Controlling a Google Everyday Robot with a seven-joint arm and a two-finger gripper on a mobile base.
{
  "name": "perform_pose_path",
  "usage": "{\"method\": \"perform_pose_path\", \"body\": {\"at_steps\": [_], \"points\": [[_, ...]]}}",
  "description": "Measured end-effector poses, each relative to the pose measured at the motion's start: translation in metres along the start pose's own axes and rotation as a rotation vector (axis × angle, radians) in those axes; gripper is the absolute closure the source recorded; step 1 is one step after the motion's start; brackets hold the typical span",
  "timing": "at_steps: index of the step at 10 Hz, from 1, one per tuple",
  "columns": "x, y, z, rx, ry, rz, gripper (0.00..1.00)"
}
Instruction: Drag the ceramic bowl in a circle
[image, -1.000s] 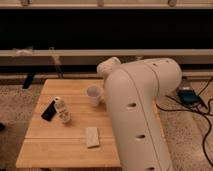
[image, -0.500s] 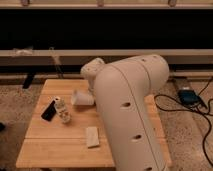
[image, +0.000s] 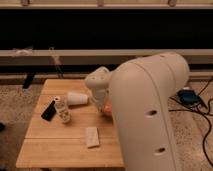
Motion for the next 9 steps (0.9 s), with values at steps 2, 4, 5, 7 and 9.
{"method": "perform_pose_path", "body": {"at_steps": [2, 4, 5, 7, 9], "points": [[0.044, -0.016, 0.001, 0.0, 0.028, 0.06, 1.0], [0.076, -0.042, 0.0, 0.033, 0.032, 0.113, 1.0], [0.077, -0.051, -0.001, 0.048, 0.028, 0.115, 1.0], [0.064, -0.081, -0.002, 0.097, 0.013, 0.1, 1.0], [0.034, -0.097, -0.001, 0.133, 0.003, 0.065, 1.0]]}}
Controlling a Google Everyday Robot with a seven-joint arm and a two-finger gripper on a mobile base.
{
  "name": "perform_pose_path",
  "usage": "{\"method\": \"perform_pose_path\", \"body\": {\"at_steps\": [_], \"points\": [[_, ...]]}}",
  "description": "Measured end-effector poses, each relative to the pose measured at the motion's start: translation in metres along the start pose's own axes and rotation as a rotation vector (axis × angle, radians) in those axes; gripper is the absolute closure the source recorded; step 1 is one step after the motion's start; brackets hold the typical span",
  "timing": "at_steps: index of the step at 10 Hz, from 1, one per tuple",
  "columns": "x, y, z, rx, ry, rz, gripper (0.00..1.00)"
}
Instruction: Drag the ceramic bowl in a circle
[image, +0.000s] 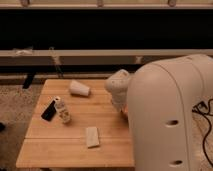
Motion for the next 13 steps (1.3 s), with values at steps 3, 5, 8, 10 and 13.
{"method": "perform_pose_path", "body": {"at_steps": [3, 5, 8, 10, 13], "points": [[-0.055, 0.012, -0.001, 0.018, -0.019, -0.081, 0.78], [-0.085, 0.031, 0.0, 0.013, -0.015, -0.134, 0.55], [-0.086, 0.036, 0.003, -0.021, 0.002, -0.166, 0.29], [-0.077, 0.028, 0.002, -0.055, -0.001, -0.17, 0.27], [-0.079, 0.019, -0.02, -0.116, -0.043, -0.164, 0.27]]}}
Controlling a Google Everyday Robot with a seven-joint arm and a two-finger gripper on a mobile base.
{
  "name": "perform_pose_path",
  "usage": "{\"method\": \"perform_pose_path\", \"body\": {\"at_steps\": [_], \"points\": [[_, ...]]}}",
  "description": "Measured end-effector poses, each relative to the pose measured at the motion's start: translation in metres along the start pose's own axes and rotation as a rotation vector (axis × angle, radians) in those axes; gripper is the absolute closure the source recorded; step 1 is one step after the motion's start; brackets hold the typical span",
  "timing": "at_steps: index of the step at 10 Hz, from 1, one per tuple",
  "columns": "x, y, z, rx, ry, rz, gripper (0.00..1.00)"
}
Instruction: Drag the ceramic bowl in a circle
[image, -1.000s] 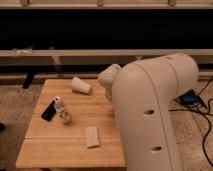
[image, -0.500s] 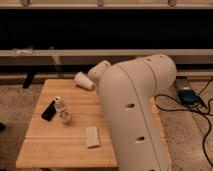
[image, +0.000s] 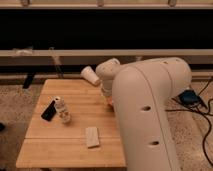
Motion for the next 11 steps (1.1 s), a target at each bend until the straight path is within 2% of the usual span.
{"method": "perform_pose_path", "body": {"at_steps": [2, 5, 7, 11], "points": [[-0.008, -0.004, -0.035, -0.028, -0.035, -0.012, 0.27], [-0.03, 0.002, -0.079, -0.038, -0.069, -0.066, 0.27], [-0.045, 0.012, -0.092, -0.058, -0.082, -0.104, 0.27], [-0.046, 0.013, -0.092, -0.06, -0.082, -0.106, 0.27]]}}
